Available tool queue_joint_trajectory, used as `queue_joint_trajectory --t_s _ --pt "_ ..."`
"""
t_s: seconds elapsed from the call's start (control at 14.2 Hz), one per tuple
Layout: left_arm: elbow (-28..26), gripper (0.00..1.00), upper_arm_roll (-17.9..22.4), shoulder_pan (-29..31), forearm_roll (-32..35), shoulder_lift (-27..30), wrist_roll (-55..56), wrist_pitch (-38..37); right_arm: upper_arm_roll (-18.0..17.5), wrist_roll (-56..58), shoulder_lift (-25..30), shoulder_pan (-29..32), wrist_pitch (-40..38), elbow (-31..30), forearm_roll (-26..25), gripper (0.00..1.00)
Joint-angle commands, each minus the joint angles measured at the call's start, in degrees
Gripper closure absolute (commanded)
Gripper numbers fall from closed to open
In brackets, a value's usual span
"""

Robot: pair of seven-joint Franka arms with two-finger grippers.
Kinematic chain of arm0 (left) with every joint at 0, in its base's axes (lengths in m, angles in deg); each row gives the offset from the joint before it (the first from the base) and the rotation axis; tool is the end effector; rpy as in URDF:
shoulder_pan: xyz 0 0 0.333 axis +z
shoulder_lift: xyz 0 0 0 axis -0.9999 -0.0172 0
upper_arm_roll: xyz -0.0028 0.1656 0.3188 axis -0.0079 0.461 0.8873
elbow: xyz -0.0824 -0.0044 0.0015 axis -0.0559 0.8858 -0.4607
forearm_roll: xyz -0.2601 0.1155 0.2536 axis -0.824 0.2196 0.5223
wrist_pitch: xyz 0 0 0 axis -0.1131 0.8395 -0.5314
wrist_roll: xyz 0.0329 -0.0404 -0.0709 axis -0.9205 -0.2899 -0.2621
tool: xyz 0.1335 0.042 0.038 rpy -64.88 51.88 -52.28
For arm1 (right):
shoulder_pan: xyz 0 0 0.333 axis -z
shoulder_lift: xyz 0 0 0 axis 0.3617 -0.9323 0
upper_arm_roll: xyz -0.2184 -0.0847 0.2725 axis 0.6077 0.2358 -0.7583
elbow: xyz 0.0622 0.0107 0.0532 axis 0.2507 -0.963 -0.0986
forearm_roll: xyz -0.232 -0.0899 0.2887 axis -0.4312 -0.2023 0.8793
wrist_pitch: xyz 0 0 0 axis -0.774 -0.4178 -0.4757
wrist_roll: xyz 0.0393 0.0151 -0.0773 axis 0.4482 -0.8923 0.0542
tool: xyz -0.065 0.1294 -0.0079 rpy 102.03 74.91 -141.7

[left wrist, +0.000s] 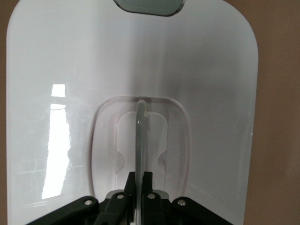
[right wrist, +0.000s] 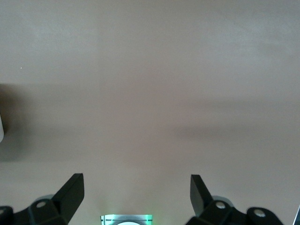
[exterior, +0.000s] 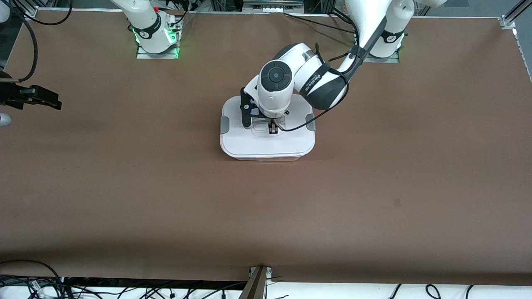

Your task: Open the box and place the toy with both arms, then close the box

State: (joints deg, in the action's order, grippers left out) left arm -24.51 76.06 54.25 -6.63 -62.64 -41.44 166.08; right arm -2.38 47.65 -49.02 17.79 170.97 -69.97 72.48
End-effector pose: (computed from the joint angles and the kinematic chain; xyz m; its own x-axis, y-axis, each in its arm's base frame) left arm 0.5174 -0.5037 0.3526 0.1113 -0.9935 0.0236 -0.9834 -0.1067 0.1467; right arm 0.5734 -0.0315 0.5994 0.9902 0.0201 -0.1385 0.0277 -0.9982 0.0529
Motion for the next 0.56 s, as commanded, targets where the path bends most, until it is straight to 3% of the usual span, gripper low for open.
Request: queue_joint_trajectory --t_s 0.0,0.49 --pt "-0.2 1.0 0.2 -1.0 1.0 -0.4 1.6 0.3 1.3 0.7 0.0 -1.2 -0.3 -0.2 0.9 0.0" --pt "0.5 1.0 0.7 0.0 2.6 -0.5 0.8 0.0 1.0 0.2 -0.1 -1.6 -0.3 -0.1 2.5 0.0"
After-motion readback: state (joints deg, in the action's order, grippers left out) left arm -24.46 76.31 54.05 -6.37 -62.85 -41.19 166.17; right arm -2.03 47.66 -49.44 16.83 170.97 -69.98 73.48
